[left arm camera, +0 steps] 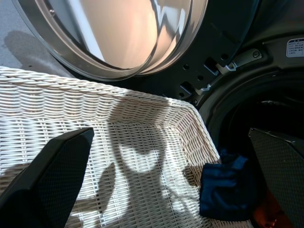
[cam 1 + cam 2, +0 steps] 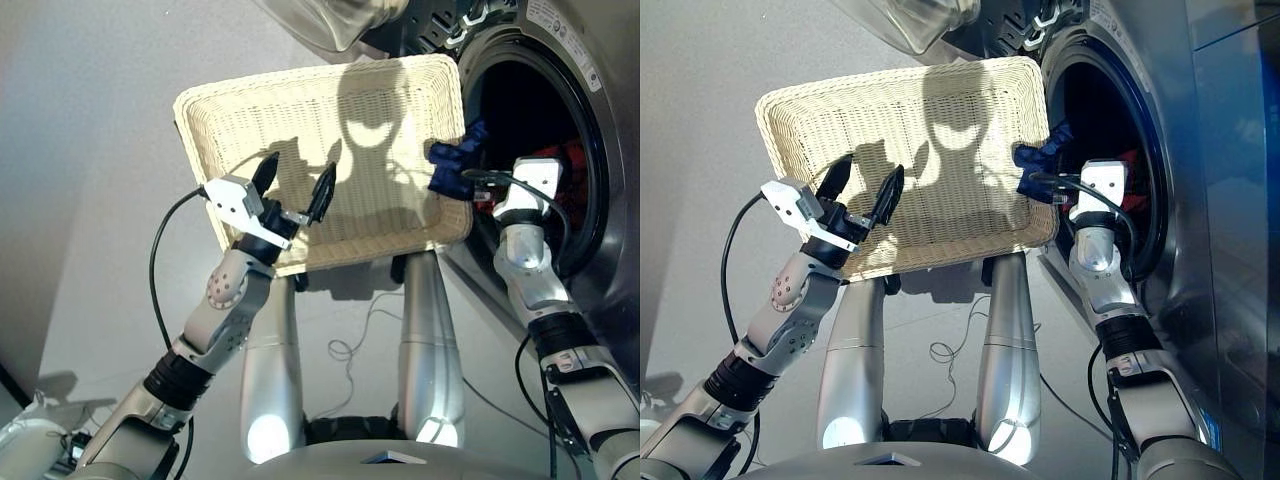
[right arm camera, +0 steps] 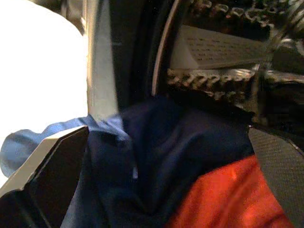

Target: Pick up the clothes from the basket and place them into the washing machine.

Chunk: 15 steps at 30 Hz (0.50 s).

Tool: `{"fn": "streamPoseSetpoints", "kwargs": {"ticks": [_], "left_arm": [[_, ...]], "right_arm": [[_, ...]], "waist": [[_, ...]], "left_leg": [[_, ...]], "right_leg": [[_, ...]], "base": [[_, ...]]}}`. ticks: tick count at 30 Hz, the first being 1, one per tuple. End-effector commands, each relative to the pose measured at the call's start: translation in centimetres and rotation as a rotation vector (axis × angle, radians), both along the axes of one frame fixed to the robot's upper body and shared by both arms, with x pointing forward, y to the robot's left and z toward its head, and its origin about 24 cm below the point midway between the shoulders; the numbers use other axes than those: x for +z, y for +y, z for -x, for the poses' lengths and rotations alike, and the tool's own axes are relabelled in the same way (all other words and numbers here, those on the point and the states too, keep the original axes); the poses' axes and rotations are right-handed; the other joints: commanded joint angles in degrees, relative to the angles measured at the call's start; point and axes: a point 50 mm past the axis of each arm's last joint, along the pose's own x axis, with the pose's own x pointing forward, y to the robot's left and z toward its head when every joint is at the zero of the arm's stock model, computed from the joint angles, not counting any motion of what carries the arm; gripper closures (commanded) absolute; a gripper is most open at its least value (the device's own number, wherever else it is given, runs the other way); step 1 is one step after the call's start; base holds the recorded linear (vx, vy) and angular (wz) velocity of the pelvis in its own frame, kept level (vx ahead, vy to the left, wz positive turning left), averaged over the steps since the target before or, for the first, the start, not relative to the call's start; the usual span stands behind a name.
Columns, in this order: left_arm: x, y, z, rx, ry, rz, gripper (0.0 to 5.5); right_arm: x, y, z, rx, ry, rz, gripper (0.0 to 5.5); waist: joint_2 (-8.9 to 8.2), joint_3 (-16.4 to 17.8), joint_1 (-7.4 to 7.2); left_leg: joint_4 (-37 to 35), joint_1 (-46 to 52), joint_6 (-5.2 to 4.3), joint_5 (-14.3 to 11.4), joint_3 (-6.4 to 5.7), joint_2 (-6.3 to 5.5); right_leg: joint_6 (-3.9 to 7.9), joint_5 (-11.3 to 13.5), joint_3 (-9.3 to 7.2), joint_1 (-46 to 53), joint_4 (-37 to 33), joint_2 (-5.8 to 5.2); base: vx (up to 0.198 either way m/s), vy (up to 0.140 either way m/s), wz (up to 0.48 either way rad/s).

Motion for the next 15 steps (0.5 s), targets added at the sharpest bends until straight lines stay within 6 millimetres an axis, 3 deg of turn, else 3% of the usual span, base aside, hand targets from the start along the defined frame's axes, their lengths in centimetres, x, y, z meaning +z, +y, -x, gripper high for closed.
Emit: {"fn": "streamPoseSetpoints", "kwargs": {"ticks": [1, 4, 10, 15], "left_arm": [[2.5, -0.4, 1.9, -0.04, -0.127, 0.086, 0.0], [2.5, -0.8, 1.9, -0.048, -0.114, 0.105, 0.0], [2.3, -1.6, 1.9, -0.077, -0.089, 0.131, 0.0], [2.4, -2.0, 1.9, -0.094, -0.081, 0.128, 0.0]], "right_arm": [[1.2, -1.2, -0.4, -0.125, -0.062, -0.016, 0.0], [0.8, -2.0, -0.8, -0.215, -0.039, -0.024, 0.0], [-0.6, -4.2, -1.7, -0.371, 0.043, -0.208, 0.0], [0.3, -8.1, -1.8, -0.568, 0.102, -0.211, 0.0]], "waist": [[0.57, -1.0, 1.29], [0.72, -1.0, 1.48], [1.11, -1.0, 2.13], [2.12, -1.0, 2.98]], "left_leg": [[-0.5, 0.0, -1.86, 1.1, -0.11, 1.65], [-0.5, -0.2, -1.86, 1.0, -0.04, 1.61], [-0.4, -0.4, -1.94, 0.7, -0.12, 1.52], [-0.3, -0.5, -2.08, 0.5, -0.12, 1.49]], "right_leg": [[2.26, -0.9, -0.45, 3.1, -2.0, -0.15], [2.24, -0.9, -0.52, 3.0, -2.1, -0.17], [2.08, -1.2, -0.64, 2.9, -2.1, -0.21], [2.13, -1.3, -0.91, 2.9, -1.9, -0.44]], "base": [[0.0, 0.0, 0.0], [0.0, 0.0, 0.0], [0.0, 0.0, 0.0], [0.0, 0.0, 0.0]]}}
